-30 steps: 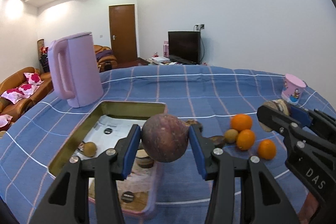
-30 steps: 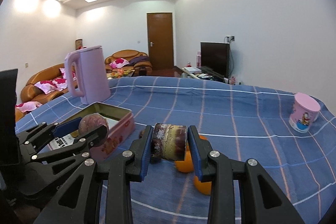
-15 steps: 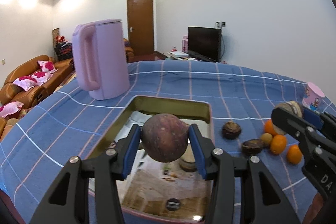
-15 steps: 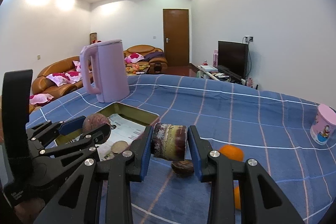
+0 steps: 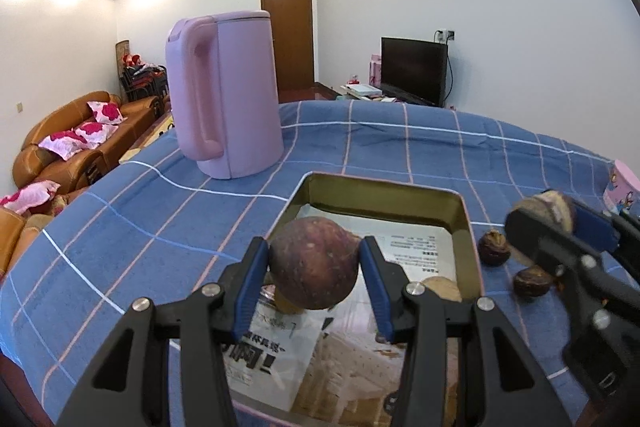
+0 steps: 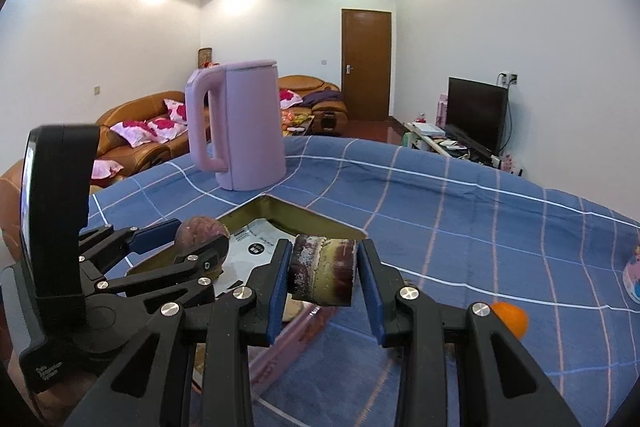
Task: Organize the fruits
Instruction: 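Drop the purple fruit into the tin with the left tool while the right holds the taro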
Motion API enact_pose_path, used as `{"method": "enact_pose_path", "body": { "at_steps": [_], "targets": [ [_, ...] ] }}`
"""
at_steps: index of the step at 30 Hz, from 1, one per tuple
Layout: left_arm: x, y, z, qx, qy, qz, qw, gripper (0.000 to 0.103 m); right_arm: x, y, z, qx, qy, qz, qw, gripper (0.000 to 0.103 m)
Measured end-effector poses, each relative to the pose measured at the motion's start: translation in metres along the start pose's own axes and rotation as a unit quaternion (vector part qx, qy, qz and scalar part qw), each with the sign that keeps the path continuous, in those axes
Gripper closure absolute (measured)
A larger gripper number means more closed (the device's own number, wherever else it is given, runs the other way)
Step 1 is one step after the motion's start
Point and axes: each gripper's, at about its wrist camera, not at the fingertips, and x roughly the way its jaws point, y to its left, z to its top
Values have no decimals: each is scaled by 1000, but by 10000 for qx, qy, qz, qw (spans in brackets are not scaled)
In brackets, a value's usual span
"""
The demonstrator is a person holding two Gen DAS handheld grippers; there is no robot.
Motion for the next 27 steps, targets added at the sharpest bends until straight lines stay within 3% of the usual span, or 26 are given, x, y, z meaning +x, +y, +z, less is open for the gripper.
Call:
{"method": "enact_pose_path", "body": {
  "at_steps": [10,20,27],
  "targets": [
    [18,5,6,31,254,16,9997,54,34,5,-1,89,341,97,9993,67],
    [13,1,10,53,135,-69,9999,59,55,0,-3,168,623,156,9978,67],
    [10,12,16,-177,118,-72,9997,56,59,-1,-3,207,723,328,9966,63]
  ]
}}
